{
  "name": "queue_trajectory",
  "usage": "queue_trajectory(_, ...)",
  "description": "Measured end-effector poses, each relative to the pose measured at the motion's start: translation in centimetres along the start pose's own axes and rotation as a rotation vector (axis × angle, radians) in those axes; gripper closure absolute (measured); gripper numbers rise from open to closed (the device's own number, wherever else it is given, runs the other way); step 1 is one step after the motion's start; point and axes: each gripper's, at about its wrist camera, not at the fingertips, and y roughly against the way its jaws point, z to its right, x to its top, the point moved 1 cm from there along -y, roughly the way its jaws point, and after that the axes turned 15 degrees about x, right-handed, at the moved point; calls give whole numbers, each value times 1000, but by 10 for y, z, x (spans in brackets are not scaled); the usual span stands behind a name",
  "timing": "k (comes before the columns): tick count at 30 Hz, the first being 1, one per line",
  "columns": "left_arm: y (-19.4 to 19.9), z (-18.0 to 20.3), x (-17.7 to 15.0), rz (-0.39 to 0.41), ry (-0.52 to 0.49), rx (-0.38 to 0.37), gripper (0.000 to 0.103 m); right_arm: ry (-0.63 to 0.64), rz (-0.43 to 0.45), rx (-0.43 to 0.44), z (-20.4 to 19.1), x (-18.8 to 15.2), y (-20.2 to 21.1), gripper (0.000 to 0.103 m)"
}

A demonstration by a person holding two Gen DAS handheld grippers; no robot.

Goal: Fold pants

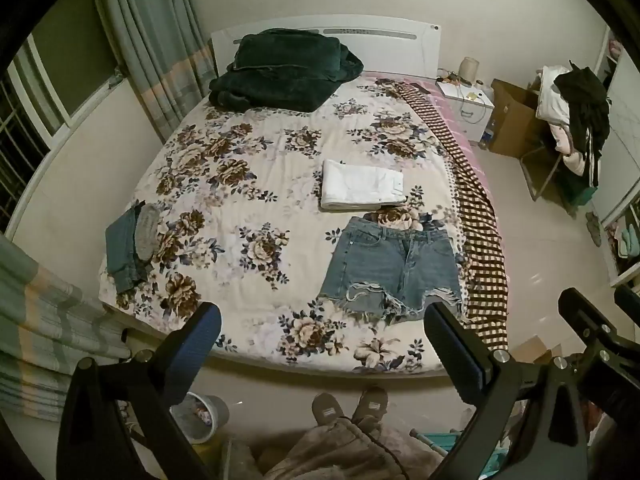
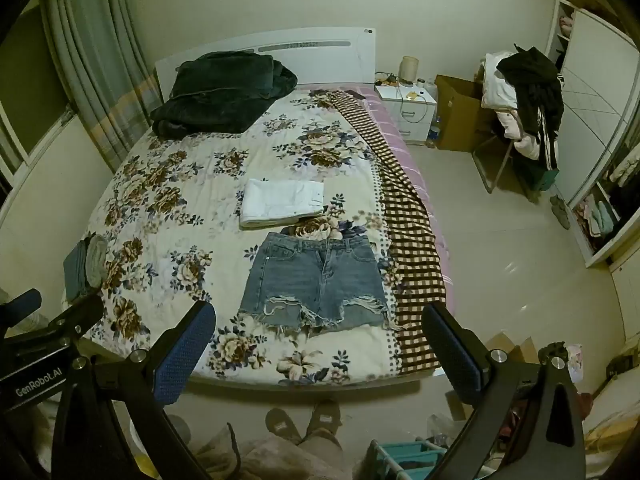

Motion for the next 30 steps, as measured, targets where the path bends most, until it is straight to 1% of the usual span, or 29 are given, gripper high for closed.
queue_trajectory(30,0,0,0,19,10,-5,0,6,8,-3,-1,0,1,0)
